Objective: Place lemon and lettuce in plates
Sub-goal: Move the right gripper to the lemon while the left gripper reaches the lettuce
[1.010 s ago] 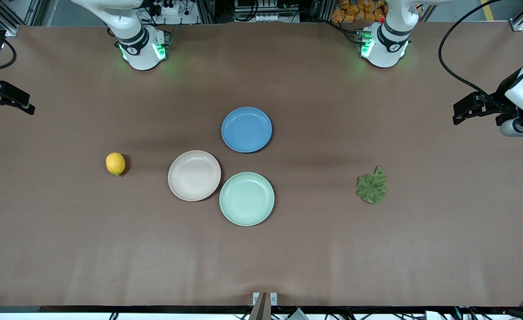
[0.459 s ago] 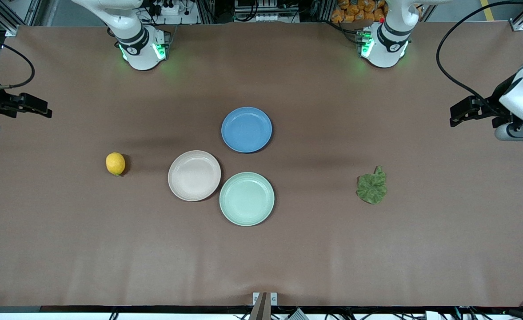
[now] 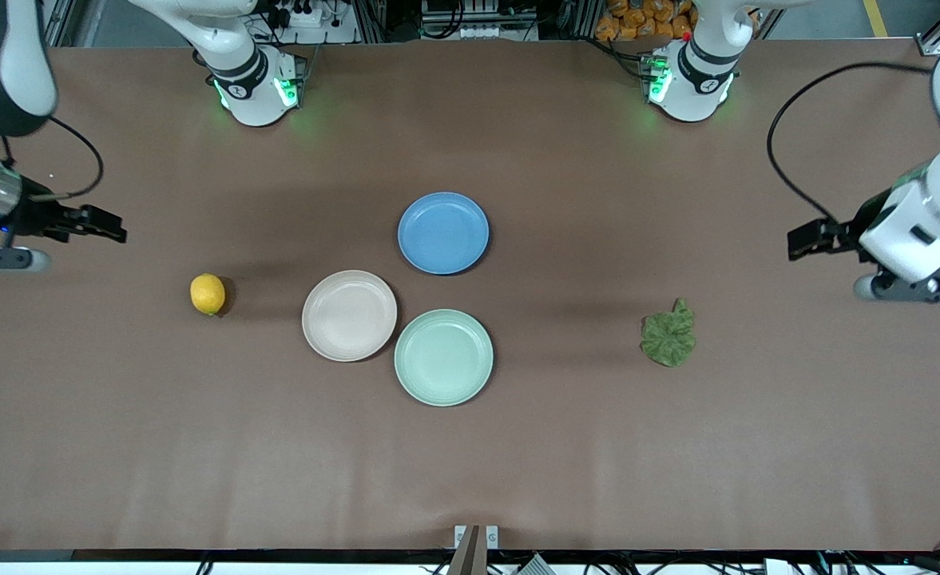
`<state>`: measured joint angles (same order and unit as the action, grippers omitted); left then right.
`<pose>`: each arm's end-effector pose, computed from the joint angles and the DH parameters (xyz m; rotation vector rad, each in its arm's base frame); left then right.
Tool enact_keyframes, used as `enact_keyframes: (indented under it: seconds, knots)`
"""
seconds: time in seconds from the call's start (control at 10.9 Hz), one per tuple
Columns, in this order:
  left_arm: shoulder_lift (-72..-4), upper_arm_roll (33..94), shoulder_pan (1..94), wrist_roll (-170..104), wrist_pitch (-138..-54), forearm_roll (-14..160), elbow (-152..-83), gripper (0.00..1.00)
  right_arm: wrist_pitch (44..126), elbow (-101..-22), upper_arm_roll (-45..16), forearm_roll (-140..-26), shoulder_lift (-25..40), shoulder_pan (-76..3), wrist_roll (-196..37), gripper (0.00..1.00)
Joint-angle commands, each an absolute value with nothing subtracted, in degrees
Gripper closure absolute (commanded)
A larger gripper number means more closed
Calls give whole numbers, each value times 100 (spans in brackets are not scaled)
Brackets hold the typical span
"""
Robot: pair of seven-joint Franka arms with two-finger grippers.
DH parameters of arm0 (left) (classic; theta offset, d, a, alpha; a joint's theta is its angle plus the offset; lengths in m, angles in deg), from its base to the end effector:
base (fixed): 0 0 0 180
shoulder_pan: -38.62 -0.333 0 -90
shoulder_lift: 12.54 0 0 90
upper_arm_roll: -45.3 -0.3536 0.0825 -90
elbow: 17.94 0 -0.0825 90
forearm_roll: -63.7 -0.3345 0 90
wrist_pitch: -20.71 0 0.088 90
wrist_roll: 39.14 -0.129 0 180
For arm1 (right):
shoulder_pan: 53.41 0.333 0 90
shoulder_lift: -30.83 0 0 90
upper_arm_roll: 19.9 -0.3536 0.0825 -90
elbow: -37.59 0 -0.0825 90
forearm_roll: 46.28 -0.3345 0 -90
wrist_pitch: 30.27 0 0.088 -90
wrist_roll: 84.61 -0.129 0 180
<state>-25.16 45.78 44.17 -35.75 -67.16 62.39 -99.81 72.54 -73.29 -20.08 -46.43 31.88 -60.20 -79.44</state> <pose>0.5675 -0.0563 0.5778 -3.1053 0.0721 0.1763 0.4870 -0.0561 0.5134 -3.1205 0.0404 0.1900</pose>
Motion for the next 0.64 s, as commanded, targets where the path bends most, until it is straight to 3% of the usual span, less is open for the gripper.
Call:
enact_keyframes:
  seconds: [0.0, 0.55]
  knots:
    - [-2634, 4618, 4310, -3509, -7260, 6133, -10352, 0, 7450, -7754, -2087, -4680, 3330, -6071, -7942, 0]
    - [-2835, 4618, 4266, -3474, -9229, 6177, -11804, 0, 7573, -7764, -2087, -4733, 3128, -6027, -7942, 0]
